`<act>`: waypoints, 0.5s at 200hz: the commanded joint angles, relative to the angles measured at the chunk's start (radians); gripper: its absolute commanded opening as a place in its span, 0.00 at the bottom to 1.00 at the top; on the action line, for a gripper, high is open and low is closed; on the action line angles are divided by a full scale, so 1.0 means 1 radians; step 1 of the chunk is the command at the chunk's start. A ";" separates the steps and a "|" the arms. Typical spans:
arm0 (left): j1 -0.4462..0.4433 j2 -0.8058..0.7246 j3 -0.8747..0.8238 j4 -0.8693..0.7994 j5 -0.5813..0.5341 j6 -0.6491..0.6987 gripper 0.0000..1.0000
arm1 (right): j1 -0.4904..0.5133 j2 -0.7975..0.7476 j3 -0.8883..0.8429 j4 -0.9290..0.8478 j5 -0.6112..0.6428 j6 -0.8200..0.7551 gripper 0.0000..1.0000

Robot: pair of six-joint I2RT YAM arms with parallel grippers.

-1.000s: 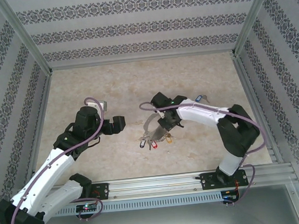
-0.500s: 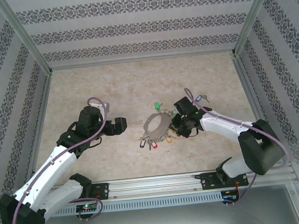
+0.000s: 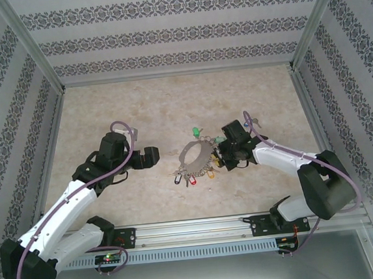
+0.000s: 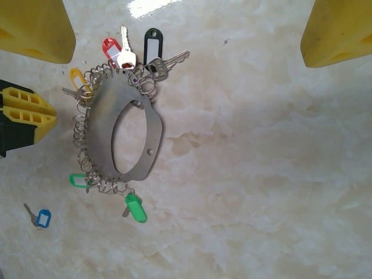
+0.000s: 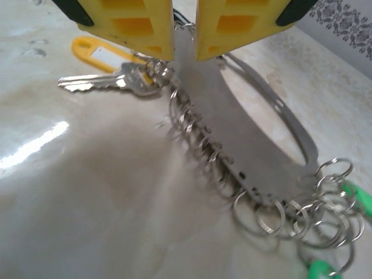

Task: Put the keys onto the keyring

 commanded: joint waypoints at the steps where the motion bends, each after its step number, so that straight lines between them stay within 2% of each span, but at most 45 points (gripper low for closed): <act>1: -0.007 0.013 -0.001 0.034 0.004 -0.018 1.00 | -0.003 0.030 -0.009 0.031 0.018 -0.021 0.22; 23: -0.007 0.026 0.014 0.028 0.010 -0.006 1.00 | -0.005 0.013 -0.010 0.053 0.057 -0.012 0.25; 50: -0.007 0.027 0.009 0.034 0.017 -0.007 1.00 | -0.011 0.030 -0.004 0.075 0.029 0.004 0.24; 71: -0.008 0.027 0.003 0.034 0.029 -0.012 1.00 | 0.012 0.025 -0.017 0.067 0.019 0.050 0.22; 100: -0.008 0.015 0.004 0.017 0.030 -0.006 1.00 | 0.051 -0.040 -0.051 0.032 0.074 0.102 0.21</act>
